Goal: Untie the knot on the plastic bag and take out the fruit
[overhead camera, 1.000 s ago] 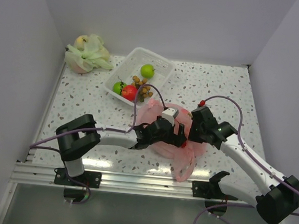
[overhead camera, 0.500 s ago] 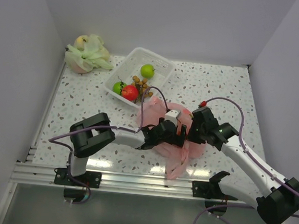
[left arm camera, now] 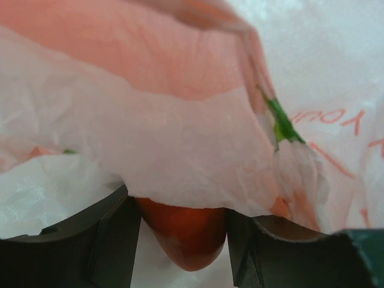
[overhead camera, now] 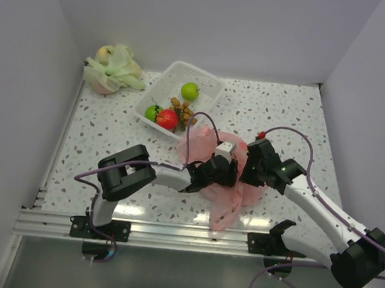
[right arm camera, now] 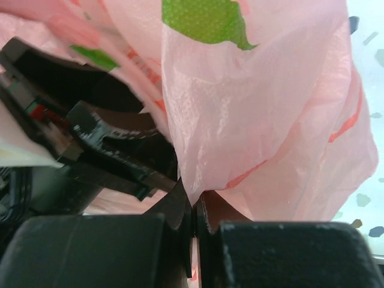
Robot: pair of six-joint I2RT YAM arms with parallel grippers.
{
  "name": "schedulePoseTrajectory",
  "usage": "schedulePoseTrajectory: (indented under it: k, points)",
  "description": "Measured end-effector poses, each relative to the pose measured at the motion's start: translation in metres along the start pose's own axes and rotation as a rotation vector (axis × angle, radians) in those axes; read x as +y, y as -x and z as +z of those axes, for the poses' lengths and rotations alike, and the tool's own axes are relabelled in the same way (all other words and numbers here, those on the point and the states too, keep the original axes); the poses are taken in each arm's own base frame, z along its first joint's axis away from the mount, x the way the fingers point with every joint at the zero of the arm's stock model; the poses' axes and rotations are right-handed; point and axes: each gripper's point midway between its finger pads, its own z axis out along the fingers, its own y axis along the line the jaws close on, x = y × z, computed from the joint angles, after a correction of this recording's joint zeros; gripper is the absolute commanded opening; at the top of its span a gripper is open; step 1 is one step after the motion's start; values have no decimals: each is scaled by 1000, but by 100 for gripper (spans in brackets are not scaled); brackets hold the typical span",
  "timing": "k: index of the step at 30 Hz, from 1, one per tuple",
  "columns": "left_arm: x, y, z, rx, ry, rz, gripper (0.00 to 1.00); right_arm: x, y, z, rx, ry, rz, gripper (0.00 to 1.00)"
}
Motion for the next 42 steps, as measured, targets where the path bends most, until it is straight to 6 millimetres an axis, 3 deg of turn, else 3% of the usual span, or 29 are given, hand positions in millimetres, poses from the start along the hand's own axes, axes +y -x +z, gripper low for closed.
schedulePoseTrajectory:
  k: [4, 8, 15, 19, 23, 26, 28, 32, 36, 39, 42]
  points:
    - [8, -3, -14, 8, 5, 18, 10, -9, 4, 1, -23, -46, -15, 0]
    - [10, 1, -48, 30, -31, 73, 9, -20, 14, 0, -57, -121, -51, 0]
    - [-46, 57, -122, -45, -264, 164, 10, -27, 41, -3, -131, -215, -113, 0]
    - [-73, 82, -164, -66, -392, 224, 11, -32, 47, -1, -134, -262, -142, 0]
    - [-95, 100, -188, -40, -462, 289, 11, -38, 48, 3, -120, -303, -166, 0]
    - [-94, 115, -200, -37, -467, 295, 10, -43, 54, 1, -129, -329, -164, 0]
    - [-78, 137, -205, -61, -427, 271, 9, -49, 58, -1, -137, -350, -154, 0]
    - [-23, 203, -210, -188, -249, 192, 6, -61, 62, -2, -134, -378, -116, 0]
    - [52, 257, -214, -304, -47, 80, 6, -70, 65, -7, -143, -393, -80, 0]
    - [120, 281, -210, -348, 103, -12, 9, -73, 68, -16, -165, -385, -59, 0]
    - [181, 288, -187, -325, 228, -89, 15, -74, 70, -27, -196, -368, -40, 0]
